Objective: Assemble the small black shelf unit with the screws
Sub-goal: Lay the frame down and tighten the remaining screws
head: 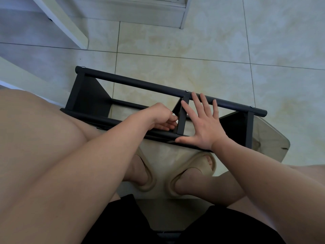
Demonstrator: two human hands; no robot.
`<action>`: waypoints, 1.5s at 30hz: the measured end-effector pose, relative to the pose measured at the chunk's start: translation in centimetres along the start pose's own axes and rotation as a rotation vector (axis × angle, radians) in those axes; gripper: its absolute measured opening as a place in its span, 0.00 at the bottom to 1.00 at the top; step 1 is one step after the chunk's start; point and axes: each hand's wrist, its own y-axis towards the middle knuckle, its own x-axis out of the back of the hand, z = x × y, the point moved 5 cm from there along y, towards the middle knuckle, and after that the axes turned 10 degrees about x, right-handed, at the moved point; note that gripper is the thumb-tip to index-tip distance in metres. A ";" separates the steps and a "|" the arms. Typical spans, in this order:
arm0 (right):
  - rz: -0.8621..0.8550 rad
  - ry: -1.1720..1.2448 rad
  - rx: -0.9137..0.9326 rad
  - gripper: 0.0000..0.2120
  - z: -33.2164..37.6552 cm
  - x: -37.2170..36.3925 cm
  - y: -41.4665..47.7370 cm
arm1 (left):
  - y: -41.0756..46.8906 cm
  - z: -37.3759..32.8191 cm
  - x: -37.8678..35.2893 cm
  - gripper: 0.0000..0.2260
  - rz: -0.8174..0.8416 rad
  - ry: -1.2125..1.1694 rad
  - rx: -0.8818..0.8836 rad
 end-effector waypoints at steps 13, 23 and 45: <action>-0.019 0.002 0.006 0.56 -0.1 -0.2 0.0 | -0.3 -0.2 -0.1 0.10 0.027 0.240 -0.003; -0.018 -0.006 0.006 0.56 0.0 -0.2 0.0 | -0.6 -0.3 0.3 0.11 0.011 0.387 -0.039; -0.021 0.005 0.004 0.57 -0.1 -0.2 0.0 | -0.1 0.6 0.5 0.11 -0.075 0.606 -0.142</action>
